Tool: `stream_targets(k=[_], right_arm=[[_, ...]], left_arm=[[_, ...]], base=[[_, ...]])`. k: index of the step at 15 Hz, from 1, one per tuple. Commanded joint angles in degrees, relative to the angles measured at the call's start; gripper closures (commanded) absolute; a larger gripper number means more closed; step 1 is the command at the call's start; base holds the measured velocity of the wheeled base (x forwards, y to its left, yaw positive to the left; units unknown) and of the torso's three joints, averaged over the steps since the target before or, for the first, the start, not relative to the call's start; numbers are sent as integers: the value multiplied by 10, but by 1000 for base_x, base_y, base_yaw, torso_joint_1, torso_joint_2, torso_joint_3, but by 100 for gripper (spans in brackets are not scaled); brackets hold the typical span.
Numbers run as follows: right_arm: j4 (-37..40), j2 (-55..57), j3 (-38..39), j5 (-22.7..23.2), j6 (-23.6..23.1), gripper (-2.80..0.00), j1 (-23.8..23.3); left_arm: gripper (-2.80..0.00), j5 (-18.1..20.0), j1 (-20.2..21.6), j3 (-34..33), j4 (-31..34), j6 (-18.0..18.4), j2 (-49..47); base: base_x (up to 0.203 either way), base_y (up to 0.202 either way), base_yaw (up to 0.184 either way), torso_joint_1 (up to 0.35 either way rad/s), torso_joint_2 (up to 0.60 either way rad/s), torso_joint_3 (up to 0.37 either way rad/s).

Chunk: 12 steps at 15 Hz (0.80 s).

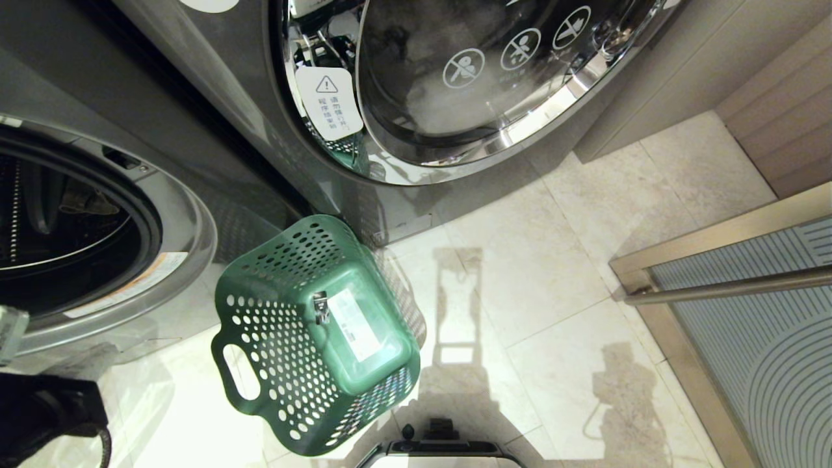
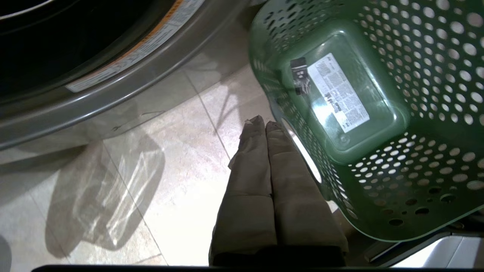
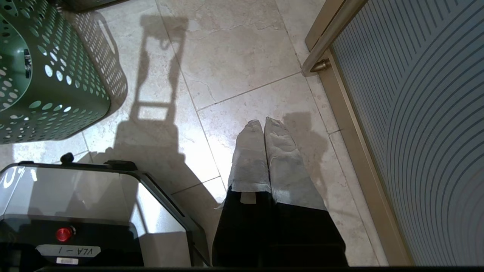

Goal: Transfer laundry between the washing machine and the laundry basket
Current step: Pick a cloth and place it into the basket

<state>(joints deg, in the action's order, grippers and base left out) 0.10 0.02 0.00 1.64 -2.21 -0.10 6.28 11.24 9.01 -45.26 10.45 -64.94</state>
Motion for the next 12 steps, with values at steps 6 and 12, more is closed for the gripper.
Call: stream_targets(k=[6, 12], right_arm=[[0, 0, 0, 0, -1, 0, 0], [0, 0, 0, 0, -1, 0, 0]], left_arm=[[0, 3, 75, 163, 88, -79, -179], [0, 5, 89, 260, -16, -117, -306]], base=[[0, 0, 0, 0, 0, 0], [0, 0, 0, 0, 0, 0]])
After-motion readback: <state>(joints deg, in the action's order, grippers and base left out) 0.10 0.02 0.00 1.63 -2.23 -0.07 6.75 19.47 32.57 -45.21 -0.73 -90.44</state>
